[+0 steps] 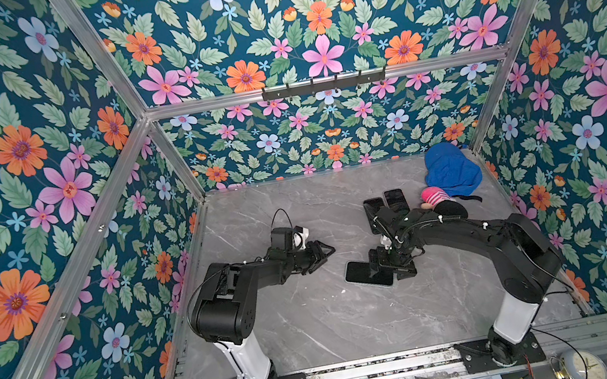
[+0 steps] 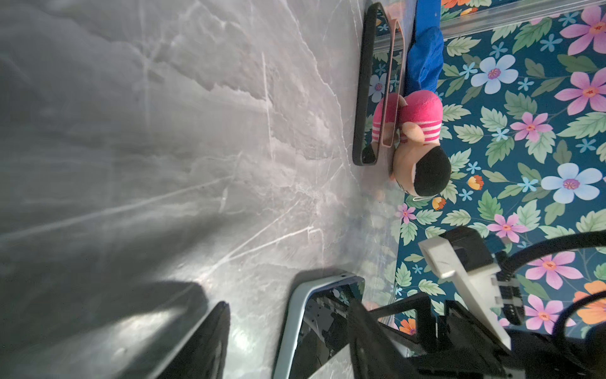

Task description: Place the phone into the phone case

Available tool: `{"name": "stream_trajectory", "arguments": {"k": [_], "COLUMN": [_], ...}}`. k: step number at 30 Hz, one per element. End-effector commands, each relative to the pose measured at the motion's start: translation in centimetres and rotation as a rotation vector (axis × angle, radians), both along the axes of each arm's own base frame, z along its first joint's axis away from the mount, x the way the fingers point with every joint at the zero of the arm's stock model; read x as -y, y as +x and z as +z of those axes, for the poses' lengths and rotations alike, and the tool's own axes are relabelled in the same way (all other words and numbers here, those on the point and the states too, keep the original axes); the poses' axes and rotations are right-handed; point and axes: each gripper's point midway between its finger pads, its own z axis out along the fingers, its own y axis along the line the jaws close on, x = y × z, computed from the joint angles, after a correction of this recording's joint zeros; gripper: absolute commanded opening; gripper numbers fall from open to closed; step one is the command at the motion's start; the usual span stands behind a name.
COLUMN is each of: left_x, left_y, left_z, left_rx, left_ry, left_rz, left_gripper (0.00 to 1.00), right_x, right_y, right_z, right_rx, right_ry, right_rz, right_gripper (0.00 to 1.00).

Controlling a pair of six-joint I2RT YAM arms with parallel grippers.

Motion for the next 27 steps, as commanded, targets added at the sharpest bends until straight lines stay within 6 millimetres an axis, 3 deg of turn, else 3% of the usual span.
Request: {"name": "stream_trajectory", "arguments": {"k": [1,5,9,20,27], "left_x": [0.5,1.8,2.9,4.1,4.8], "left_y": [-0.2,-0.9,-1.9,-2.9,-3.3], "left_z": [0.2,0.6,0.7,-0.2,-0.5], "left_rx": [0.022,0.031,0.022,-0.005,-0.017], "left_ry": [-0.001,-0.013,-0.030,-0.039,-0.048], "left_rz": [-0.023,-0.065,-0.097,-0.116,-0.129], "left_gripper": [0.59,0.59,0.58,0.55,0.47], "right_x": [1.7,2.3,1.3,0.5,0.0], "right_y": [-0.6,-0.2,0.0,0.1,0.2], "right_z": [0.1,-0.2,-0.5,-2.0,-2.2], "right_rx": [0.004,0.046,0.057,0.029,0.020], "right_ry": [-0.079,-0.098,-0.040,-0.014,0.000], "right_rz": [0.014,0.002,-0.002,0.003,0.002], "right_gripper": [0.89,0.78,0.65,0.54,0.37]}}
